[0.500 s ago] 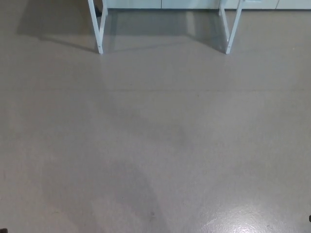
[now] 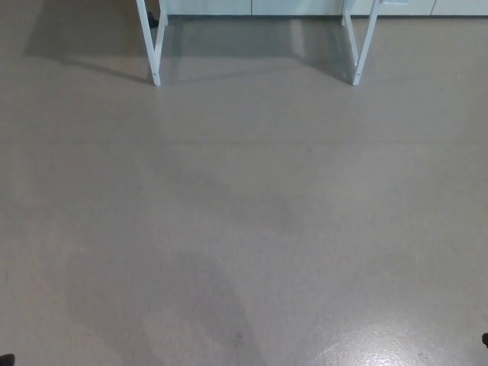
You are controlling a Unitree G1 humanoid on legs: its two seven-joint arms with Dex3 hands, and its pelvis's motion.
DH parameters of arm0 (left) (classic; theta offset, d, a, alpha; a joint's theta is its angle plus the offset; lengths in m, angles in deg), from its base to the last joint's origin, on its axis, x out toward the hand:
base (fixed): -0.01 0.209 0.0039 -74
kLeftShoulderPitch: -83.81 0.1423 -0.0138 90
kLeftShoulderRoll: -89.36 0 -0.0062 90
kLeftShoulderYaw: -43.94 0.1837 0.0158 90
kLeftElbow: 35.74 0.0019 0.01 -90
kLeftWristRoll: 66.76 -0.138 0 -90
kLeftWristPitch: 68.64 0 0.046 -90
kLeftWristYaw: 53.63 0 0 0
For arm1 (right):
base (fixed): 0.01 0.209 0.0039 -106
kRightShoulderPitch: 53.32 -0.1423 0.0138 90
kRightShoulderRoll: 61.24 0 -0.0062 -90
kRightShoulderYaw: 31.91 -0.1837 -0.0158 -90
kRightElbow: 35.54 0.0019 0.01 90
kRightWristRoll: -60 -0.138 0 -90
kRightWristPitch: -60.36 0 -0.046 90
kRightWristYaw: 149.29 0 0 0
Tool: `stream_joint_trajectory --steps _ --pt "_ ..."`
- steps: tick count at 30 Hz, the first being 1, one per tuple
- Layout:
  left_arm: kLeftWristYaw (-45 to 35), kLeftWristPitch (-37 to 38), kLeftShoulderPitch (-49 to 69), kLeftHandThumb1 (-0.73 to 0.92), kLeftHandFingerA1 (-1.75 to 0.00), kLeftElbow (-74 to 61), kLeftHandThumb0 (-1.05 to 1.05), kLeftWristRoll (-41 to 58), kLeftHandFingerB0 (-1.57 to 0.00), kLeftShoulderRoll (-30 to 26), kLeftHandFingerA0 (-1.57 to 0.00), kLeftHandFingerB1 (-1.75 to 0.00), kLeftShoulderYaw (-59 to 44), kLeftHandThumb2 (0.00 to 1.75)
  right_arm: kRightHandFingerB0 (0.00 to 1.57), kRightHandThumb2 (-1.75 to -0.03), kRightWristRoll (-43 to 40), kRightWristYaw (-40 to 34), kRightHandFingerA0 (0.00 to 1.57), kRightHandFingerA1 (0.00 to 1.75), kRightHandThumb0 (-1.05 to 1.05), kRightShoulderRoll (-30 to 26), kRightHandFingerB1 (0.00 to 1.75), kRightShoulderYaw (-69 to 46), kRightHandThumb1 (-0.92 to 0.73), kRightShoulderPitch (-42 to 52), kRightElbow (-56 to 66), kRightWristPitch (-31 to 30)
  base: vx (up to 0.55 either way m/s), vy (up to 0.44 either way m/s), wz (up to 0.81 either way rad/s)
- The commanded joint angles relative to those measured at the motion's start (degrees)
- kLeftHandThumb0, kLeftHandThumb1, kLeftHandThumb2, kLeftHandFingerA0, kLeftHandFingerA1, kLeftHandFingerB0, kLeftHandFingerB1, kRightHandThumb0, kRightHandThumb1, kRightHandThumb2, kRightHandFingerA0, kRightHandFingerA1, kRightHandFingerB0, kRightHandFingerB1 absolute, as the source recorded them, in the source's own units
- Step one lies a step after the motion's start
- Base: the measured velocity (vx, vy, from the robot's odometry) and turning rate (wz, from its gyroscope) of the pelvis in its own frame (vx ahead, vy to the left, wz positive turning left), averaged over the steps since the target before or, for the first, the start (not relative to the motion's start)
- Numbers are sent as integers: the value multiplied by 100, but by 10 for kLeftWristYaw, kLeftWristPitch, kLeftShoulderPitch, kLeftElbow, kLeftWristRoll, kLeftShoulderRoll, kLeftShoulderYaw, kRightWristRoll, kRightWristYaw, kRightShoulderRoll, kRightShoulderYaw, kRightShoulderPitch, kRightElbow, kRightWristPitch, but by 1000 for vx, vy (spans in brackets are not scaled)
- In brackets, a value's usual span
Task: The robot walk towards a table in front and pick up a black pencil case on the left hand side and put the pencil case into a small container on the right hand side
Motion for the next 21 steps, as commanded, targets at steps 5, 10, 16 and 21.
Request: stream_joint_trajectory --steps 5,10,16,21 --pt "1 25 0 45 -37 13 -23 2 -27 -14 -36 -33 9 53 51 -58 -1 -8 86 60 -76 -14 52 6 -36 3 -7 18 -148 -26 11" --pt "-1 28 -2 47 -37 19 -23 3 -26 -16 -34 -32 13 54 51 -54 -6 -5 85 59 -71 -15 50 5 -40 1 -12 19 -21 8 -6" --pt "6 23 -3 45 -37 15 -20 7 -28 -14 -36 -33 12 53 51 -58 -5 -8 86 60 -72 -15 52 8 -35 0 -13 21 87 336 -13" --pt "12 12 3 47 -37 -4 -19 7 -29 -11 -36 -33 12 54 51 -54 -3 -9 87 58 -72 -17 50 12 -41 -1 -16 23 158 212 4"
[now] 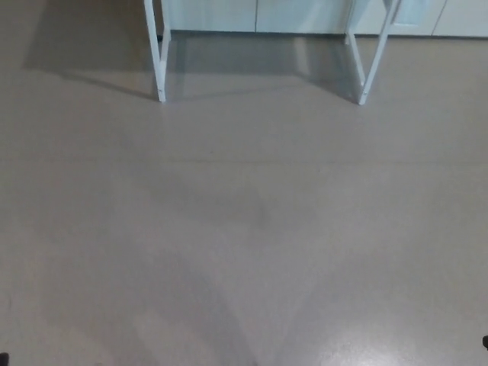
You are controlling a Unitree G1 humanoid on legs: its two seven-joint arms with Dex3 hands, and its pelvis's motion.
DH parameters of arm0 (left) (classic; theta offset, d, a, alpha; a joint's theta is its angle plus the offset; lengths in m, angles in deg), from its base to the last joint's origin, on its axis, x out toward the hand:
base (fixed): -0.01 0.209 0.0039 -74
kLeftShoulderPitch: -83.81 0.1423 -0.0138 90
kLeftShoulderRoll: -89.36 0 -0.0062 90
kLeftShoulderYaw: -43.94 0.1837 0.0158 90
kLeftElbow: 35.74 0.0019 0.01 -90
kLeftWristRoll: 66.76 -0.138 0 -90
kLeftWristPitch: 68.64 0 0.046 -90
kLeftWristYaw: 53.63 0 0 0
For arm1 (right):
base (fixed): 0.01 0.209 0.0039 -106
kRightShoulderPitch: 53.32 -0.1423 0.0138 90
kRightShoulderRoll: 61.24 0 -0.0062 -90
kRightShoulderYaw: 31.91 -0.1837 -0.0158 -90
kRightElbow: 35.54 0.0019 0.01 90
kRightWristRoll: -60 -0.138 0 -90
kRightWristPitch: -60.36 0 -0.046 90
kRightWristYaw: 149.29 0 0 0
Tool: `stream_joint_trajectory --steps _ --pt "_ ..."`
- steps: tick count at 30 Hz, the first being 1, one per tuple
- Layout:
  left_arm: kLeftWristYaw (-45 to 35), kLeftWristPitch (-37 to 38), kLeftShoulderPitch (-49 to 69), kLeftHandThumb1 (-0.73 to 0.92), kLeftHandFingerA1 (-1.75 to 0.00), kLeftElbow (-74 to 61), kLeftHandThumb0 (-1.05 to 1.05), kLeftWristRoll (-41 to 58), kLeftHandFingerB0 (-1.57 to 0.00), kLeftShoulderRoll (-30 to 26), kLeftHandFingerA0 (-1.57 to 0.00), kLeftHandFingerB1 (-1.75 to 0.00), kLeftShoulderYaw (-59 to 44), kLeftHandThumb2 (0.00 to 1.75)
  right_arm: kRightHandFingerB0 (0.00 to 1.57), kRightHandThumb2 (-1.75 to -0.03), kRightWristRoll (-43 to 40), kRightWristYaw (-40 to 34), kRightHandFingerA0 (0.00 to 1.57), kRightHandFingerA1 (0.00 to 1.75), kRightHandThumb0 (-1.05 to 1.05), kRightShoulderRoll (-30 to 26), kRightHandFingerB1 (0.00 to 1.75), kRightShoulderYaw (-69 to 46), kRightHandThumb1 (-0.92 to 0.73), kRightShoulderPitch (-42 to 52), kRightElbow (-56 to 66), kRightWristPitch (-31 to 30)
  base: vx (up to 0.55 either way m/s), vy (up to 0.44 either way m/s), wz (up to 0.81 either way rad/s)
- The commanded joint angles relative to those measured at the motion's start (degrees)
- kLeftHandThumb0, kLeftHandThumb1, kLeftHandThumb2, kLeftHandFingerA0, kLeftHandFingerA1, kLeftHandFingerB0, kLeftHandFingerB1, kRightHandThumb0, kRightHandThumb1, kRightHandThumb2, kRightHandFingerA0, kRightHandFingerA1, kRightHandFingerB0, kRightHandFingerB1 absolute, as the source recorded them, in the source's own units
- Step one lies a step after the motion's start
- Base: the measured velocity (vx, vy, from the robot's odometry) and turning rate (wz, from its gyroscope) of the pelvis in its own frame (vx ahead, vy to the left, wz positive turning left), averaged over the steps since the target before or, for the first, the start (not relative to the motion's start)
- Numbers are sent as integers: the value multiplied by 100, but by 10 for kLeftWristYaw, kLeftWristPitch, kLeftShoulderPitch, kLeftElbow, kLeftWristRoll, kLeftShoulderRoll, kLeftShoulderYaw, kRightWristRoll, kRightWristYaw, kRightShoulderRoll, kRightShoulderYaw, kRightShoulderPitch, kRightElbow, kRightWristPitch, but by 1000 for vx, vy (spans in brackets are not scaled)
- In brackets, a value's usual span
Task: The robot walk towards a table in front and pick up a black pencil case on the left hand side and put the pencil case into a small container on the right hand side
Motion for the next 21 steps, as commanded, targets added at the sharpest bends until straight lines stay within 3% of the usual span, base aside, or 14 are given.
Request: stream_joint_trajectory --steps 1,7,8,10,14,15,16,18,19,20,21 --pt "6 -2 9 47 -37 -19 -20 4 -29 -1 -37 -33 2 54 50 -54 -2 -4 87 57 -71 -10 49 0 -40 0 -5 9 227 2 2" --pt "4 -6 5 47 -37 -19 -20 9 -28 1 -36 -32 -1 54 51 -54 -8 2 84 62 -71 -9 53 -4 -40 -5 -7 8 228 -100 10" --pt "6 -6 6 46 -38 -23 -17 13 -30 4 -38 -34 -4 53 47 -74 -6 -2 81 67 -75 -10 58 -2 -30 -5 -6 7 214 -218 6" --pt "2 -6 8 47 -38 -28 -20 10 -29 3 -37 -33 -2 54 46 -75 -2 -3 81 65 -76 -11 56 1 -31 -4 -7 10 257 -192 -17" --pt "7 -7 2 48 -38 -18 -18 6 -29 1 -37 -33 0 54 47 -74 -3 -6 82 63 -72 -12 55 3 -31 -7 -10 7 428 -79 14" --pt "6 -13 4 49 -37 -26 -18 7 -29 1 -35 -33 1 54 51 -54 -7 -4 87 59 -69 -10 51 1 -40 -7 -10 5 287 -133 5" --pt "6 -13 5 47 -38 -29 -19 7 -30 1 -36 -33 1 54 48 -73 -10 -2 86 64 -70 -10 57 -2 -30 -8 -11 4 236 -123 -6" --pt "-3 -10 4 48 -39 -29 -15 16 -30 3 -35 -34 -3 54 48 -72 -15 1 86 64 -70 -9 57 -6 -30 -10 -13 4 169 -78 -6" --pt "3 -9 3 47 -40 -26 -22 11 -31 3 -36 -35 -2 55 51 -57 -11 -1 87 60 -73 -11 52 -3 -34 -10 -15 6 157 -31 -8" --pt "0 -6 6 47 -40 -25 -22 12 -30 3 -35 -35 -2 55 50 -53 -8 -2 85 60 -70 -11 51 -2 -39 -7 -12 5 203 17 -11" --pt "-1 -2 8 47 -38 -24 -21 8 -28 0 -36 -33 1 54 45 -75 -6 -3 80 66 -71 -11 56 0 -31 -6 -10 6 233 64 -17"
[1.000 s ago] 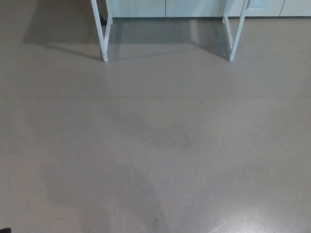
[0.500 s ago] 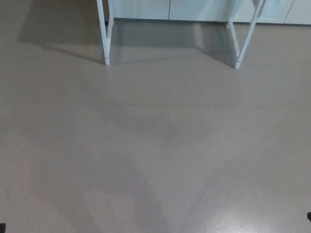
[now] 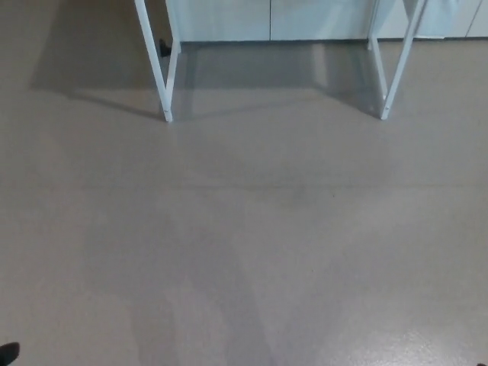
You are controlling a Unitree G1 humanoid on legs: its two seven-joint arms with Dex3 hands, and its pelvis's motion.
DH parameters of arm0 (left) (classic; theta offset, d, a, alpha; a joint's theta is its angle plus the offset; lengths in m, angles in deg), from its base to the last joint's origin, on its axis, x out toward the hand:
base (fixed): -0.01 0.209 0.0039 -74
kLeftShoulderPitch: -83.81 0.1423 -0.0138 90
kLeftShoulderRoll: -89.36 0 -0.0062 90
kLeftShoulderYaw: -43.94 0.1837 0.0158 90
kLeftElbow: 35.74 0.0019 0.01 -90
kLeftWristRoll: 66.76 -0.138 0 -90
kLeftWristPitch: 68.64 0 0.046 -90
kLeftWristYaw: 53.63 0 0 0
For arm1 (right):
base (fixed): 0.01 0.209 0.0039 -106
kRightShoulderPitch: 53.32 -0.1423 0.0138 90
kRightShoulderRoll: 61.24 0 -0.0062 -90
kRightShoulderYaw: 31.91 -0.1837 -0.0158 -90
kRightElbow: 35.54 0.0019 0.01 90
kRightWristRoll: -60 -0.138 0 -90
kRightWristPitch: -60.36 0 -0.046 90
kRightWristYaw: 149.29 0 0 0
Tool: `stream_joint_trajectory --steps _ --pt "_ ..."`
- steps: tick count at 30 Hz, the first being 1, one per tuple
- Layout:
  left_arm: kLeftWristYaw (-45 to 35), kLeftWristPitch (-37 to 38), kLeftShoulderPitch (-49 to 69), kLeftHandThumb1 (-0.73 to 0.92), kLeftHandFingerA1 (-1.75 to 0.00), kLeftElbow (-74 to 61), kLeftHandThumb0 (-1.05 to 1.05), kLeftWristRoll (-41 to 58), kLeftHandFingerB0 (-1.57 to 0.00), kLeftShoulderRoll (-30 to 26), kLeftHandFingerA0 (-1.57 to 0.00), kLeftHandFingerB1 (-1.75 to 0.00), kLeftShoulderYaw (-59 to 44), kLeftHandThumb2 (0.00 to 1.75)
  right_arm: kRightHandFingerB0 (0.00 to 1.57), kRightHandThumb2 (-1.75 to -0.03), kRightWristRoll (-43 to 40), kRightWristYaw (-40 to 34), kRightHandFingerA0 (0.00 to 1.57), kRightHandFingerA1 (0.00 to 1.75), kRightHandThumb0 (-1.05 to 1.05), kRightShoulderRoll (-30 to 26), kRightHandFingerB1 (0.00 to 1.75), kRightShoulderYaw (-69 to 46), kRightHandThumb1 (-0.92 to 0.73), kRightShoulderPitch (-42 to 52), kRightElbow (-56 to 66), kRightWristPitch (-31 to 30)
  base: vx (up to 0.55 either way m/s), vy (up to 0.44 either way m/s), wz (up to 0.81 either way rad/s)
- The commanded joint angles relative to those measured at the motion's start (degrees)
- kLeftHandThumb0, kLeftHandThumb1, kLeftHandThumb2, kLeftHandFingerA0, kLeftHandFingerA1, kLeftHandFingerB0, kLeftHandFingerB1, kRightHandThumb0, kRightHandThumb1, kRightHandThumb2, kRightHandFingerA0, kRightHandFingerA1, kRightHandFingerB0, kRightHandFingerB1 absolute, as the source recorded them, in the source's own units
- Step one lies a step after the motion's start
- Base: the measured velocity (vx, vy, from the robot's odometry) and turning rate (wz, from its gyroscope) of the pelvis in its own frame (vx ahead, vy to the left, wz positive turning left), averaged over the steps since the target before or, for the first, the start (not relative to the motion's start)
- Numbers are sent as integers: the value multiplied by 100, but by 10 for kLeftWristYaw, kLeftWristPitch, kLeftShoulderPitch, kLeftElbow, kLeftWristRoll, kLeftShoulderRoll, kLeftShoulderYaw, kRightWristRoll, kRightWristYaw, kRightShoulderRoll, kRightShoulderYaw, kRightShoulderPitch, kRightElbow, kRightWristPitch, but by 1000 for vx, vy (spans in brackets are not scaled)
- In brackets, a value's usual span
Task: The robot walk towards a table in front and pick up a black pencil case on the left hand side and put the pencil case into a small container on the right hand side
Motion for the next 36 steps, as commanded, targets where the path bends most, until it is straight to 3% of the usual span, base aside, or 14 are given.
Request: stream_joint_trajectory --steps 1,8,12,13,15,19,20,21,22,24,25,26,33,36 --pt "0 0 6 47 -38 4 -21 1 -28 -13 -36 -33 1 54 45 -75 -1 -1 80 66 -71 -2 56 2 -31 6 -1 4 245 82 -18" --pt "6 2 1 47 -38 9 -20 1 -30 -14 -38 -33 2 54 51 -57 -5 -3 83 64 -76 -2 54 2 -37 -1 -5 3 317 172 -1" --pt "-2 5 -5 46 -39 17 -23 12 -30 -12 -37 -34 -5 55 49 -75 -3 -4 82 66 -75 -3 58 3 -31 -2 -6 5 247 58 7" --pt "-7 8 -4 46 -39 21 -21 14 -30 -12 -36 -34 -7 54 50 -54 -2 -5 84 61 -71 -3 51 4 -42 0 -6 4 233 -10 12" --pt "-6 19 1 47 -37 27 -22 4 -30 -16 -37 -33 -1 54 49 -75 1 -9 82 66 -75 -2 57 6 -31 3 -4 5 258 -50 9" --pt "-5 14 2 47 -39 21 -23 10 -30 -13 -36 -34 -5 55 49 -54 3 -9 82 64 -73 -3 53 8 -42 5 -2 9 251 -122 11" --pt "-3 12 3 47 -39 18 -23 8 -31 -12 -36 -34 -4 55 46 -76 3 -9 79 68 -74 -3 58 8 -32 5 -3 9 360 -260 1" --pt "-1 10 4 46 -38 16 -25 7 -31 -12 -36 -35 -4 55 51 -52 2 -9 85 62 -72 -2 53 8 -42 4 -4 8 345 -239 53" --pt "3 7 5 46 -39 11 -24 6 -31 -11 -37 -34 -4 55 48 -75 1 -7 84 66 -76 -2 59 7 -32 4 -6 10 328 -231 28" --pt "8 4 8 46 -38 5 -19 5 -32 -9 -38 -33 -4 53 50 -57 -1 -4 84 63 -77 -3 55 6 -37 3 -10 14 324 -172 0" --pt "9 6 7 45 -38 7 -19 4 -32 -9 -39 -33 -4 53 47 -75 -1 -4 80 67 -75 -2 59 6 -31 3 -9 13 281 -80 0" --pt "8 8 10 46 -38 9 -19 4 -31 -8 -39 -33 -4 53 51 -54 0 -4 82 64 -73 -2 54 7 -42 6 -8 13 240 -51 -6" --pt "-3 24 46 47 -39 22 -22 1 -30 -11 -36 -34 -1 55 47 -75 4 2 79 67 -70 -1 56 13 -32 46 -11 24 236 87 -14" --pt "1 33 59 47 -37 30 -20 -7 -29 -13 -37 -33 4 54 51 -54 5 -3 84 60 -67 3 49 14 -41 61 -11 26 313 331 -21"
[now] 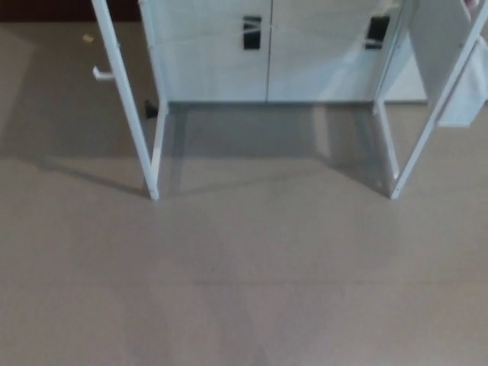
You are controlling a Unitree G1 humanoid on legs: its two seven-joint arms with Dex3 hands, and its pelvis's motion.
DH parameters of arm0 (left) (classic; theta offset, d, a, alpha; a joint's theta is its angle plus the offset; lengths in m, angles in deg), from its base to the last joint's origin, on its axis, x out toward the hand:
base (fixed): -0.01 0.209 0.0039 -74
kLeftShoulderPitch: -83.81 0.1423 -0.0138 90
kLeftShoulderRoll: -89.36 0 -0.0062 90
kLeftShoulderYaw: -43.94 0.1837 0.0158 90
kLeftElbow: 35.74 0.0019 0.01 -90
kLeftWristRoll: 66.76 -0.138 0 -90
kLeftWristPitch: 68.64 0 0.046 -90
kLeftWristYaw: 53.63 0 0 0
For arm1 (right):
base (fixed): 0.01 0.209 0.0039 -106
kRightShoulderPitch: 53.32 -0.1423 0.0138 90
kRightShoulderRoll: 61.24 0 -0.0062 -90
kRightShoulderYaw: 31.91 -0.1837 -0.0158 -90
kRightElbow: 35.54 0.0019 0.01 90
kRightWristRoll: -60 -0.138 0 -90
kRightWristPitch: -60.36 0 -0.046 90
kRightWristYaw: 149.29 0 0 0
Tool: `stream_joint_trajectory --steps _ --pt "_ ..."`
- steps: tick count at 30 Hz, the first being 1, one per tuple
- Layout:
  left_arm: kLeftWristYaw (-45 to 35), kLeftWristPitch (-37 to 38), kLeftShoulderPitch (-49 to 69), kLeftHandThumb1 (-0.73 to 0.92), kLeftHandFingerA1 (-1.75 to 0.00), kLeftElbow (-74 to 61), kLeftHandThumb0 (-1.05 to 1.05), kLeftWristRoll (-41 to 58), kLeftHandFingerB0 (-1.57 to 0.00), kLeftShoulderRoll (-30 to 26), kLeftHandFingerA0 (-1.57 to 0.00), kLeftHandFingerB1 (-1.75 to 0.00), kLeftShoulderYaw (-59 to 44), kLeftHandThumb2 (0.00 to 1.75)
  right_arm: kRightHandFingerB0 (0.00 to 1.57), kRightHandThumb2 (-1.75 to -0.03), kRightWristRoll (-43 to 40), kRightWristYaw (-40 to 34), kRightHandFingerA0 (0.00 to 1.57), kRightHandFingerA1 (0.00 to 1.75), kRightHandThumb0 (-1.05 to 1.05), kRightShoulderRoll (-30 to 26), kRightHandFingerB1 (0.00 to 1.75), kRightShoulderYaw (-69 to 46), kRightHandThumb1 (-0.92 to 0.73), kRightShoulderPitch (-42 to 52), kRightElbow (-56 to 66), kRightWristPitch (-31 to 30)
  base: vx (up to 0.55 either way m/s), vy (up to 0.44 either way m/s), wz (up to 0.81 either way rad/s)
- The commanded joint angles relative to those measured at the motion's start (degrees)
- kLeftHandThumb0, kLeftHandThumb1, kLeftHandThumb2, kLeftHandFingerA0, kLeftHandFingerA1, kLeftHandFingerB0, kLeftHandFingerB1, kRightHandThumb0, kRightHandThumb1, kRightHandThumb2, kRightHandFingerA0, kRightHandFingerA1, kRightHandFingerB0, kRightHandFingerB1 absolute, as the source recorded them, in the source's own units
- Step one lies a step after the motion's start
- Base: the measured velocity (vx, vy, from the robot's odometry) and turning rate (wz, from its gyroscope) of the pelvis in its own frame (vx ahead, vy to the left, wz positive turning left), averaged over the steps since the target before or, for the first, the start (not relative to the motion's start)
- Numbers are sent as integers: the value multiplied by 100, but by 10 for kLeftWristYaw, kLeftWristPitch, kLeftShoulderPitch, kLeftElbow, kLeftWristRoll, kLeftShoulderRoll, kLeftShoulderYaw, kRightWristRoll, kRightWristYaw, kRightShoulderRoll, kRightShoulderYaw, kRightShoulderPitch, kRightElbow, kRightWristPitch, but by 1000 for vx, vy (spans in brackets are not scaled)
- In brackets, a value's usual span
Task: The robot walk towards a table in front and pick up a black pencil case on the left hand side and put the pencil case into a small container on the right hand side
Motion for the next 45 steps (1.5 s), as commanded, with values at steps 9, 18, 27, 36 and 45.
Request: stream_joint_trajectory --steps 9,18,27,36,45 --pt "11 75 24 36 -46 61 -40 -21 -27 -25 -35 -41 25 63 51 -59 1 2 87 63 -72 2 55 6 -36 36 -5 19 266 43 8" --pt "13 87 17 37 -47 71 -38 -16 -28 -25 -36 -41 29 64 47 -75 5 -3 84 66 -72 -1 57 12 -32 33 -4 22 317 -207 20" --pt "15 86 11 36 -46 74 -41 -14 -28 -29 -35 -41 37 63 50 -54 4 0 86 59 -69 -4 49 13 -42 32 -7 23 243 53 -9" --pt "29 91 8 37 -47 74 -43 -27 -27 -33 -36 -41 47 65 50 -76 14 -10 83 66 -73 -8 58 21 -33 25 -17 33 320 209 -9" --pt "20 84 -1 37 -47 74 -40 -12 -28 -29 -35 -42 42 64 48 -75 1 0 82 67 -71 -5 57 14 -31 11 -23 26 329 -83 17"
